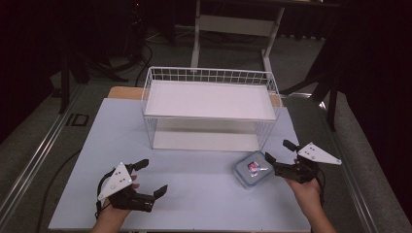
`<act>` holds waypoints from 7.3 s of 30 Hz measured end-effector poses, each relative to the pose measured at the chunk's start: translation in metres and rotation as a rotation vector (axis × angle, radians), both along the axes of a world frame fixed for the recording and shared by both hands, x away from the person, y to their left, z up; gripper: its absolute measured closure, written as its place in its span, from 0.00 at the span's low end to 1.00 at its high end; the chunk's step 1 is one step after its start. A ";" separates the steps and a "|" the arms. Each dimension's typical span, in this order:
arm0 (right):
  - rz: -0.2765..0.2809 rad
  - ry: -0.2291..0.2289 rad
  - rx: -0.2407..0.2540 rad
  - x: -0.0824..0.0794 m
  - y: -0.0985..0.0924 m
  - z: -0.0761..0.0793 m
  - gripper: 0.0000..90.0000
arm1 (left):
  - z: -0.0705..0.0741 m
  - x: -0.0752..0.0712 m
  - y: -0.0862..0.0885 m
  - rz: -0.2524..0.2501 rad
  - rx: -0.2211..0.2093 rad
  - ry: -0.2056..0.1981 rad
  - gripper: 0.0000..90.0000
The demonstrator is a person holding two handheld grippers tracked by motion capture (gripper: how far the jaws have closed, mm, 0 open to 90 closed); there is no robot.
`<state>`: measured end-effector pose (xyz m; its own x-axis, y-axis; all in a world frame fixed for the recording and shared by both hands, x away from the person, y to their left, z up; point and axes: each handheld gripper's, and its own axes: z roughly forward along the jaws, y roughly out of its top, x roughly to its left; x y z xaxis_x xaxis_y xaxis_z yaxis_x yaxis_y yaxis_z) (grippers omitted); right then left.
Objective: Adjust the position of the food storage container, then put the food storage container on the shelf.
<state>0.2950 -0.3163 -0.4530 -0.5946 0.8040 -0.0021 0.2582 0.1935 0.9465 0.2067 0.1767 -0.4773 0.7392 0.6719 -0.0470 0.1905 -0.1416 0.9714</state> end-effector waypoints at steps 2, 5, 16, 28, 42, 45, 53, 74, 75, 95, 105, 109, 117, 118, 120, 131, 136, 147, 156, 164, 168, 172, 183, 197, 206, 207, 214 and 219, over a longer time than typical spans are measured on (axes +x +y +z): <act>-0.004 0.015 0.008 0.005 -0.003 -0.004 0.17 | 0.000 0.000 0.000 -0.002 0.003 -0.001 0.02; -0.012 0.024 -0.028 0.011 -0.005 -0.010 0.22 | -0.001 0.001 0.000 -0.002 0.003 0.002 0.02; -0.077 0.095 -0.149 0.023 -0.016 -0.037 0.56 | -0.001 0.001 -0.001 -0.005 0.000 0.005 0.02; -0.041 0.267 -0.215 0.026 -0.022 -0.067 1.00 | -0.002 0.003 -0.002 -0.010 0.005 0.012 0.02; 0.080 0.348 -0.256 0.003 0.000 -0.075 1.00 | -0.001 0.003 -0.003 -0.011 0.009 0.009 0.02; 0.107 0.353 -0.264 -0.001 0.008 -0.076 1.00 | -0.001 0.003 -0.004 -0.011 0.008 0.006 0.02; 0.207 0.365 -0.257 -0.010 0.044 -0.075 1.00 | -0.001 0.002 -0.005 -0.015 0.015 0.006 0.02; 0.178 0.346 -0.215 -0.001 0.054 -0.070 1.00 | -0.002 0.002 -0.006 -0.018 0.026 0.008 0.02; 0.179 0.349 -0.206 -0.001 0.054 -0.070 1.00 | -0.002 0.002 -0.006 -0.018 0.026 0.008 0.02; 0.239 0.377 -0.208 0.004 0.093 -0.077 1.00 | -0.003 0.002 -0.008 -0.019 0.028 0.015 0.02; 0.264 0.376 -0.201 0.010 0.113 -0.078 1.00 | -0.004 0.002 -0.008 -0.022 0.032 0.019 0.02; 0.272 0.376 -0.201 0.014 0.120 -0.079 1.00 | -0.004 0.002 -0.008 -0.022 0.033 0.018 0.02; 0.286 0.380 -0.196 0.015 0.128 -0.080 1.00 | -0.004 0.002 -0.008 -0.024 0.031 0.020 0.02; 0.285 0.378 -0.197 0.014 0.129 -0.080 1.00 | -0.004 0.002 -0.008 -0.024 0.033 0.020 0.02; 0.292 0.374 -0.205 0.014 0.131 -0.080 1.00 | -0.004 0.002 -0.008 -0.025 0.033 0.019 0.02; 0.248 0.310 -0.176 0.007 0.108 -0.060 0.88 | -0.005 0.003 -0.008 -0.026 0.032 0.028 0.02; 0.254 0.298 -0.146 -0.003 0.098 -0.051 0.70 | -0.005 0.002 -0.009 -0.031 0.036 0.035 0.02; 0.305 0.183 -0.106 -0.031 0.093 -0.021 0.19 | 0.005 -0.002 -0.029 -0.151 0.066 0.091 0.02; 0.242 0.046 -0.153 -0.042 0.098 0.006 0.16 | 0.031 0.007 -0.036 -0.184 0.100 0.122 0.02; 0.300 0.187 -0.083 -0.031 0.105 0.012 0.19 | 0.043 0.030 -0.032 -0.128 0.018 0.184 0.02; 0.254 0.148 -0.113 -0.025 0.106 0.013 0.19 | 0.041 0.043 -0.031 -0.143 0.010 0.228 0.02; 0.249 0.199 -0.095 -0.017 0.107 0.013 0.17 | 0.035 0.051 -0.031 -0.130 -0.009 0.256 0.06; 0.231 0.378 -0.042 -0.002 0.121 -0.005 0.13 | 0.013 0.073 -0.041 -0.096 0.045 0.487 0.01; 0.196 0.641 0.123 0.024 0.131 -0.039 0.15 | -0.023 0.099 -0.046 -0.035 -0.069 0.710 0.01; 0.160 0.799 0.201 0.035 0.129 -0.058 0.22 | -0.044 0.107 -0.051 -0.037 -0.114 0.811 0.01; 0.158 0.813 0.210 0.035 0.129 -0.059 0.23 | -0.046 0.107 -0.052 -0.031 -0.120 0.818 0.02; 0.162 0.870 0.256 0.037 0.131 -0.068 0.29 | -0.059 0.112 -0.049 -0.029 -0.166 0.901 0.11; 0.174 0.924 0.264 0.038 0.134 -0.075 0.36 | -0.063 0.111 -0.048 -0.037 -0.176 0.929 0.24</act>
<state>0.3325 -0.1826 -0.5276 -0.3816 0.6125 0.6923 0.9083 0.1097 0.4036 0.3181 0.1284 -0.5401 0.3753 0.5760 -0.7262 0.8972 -0.0288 0.4408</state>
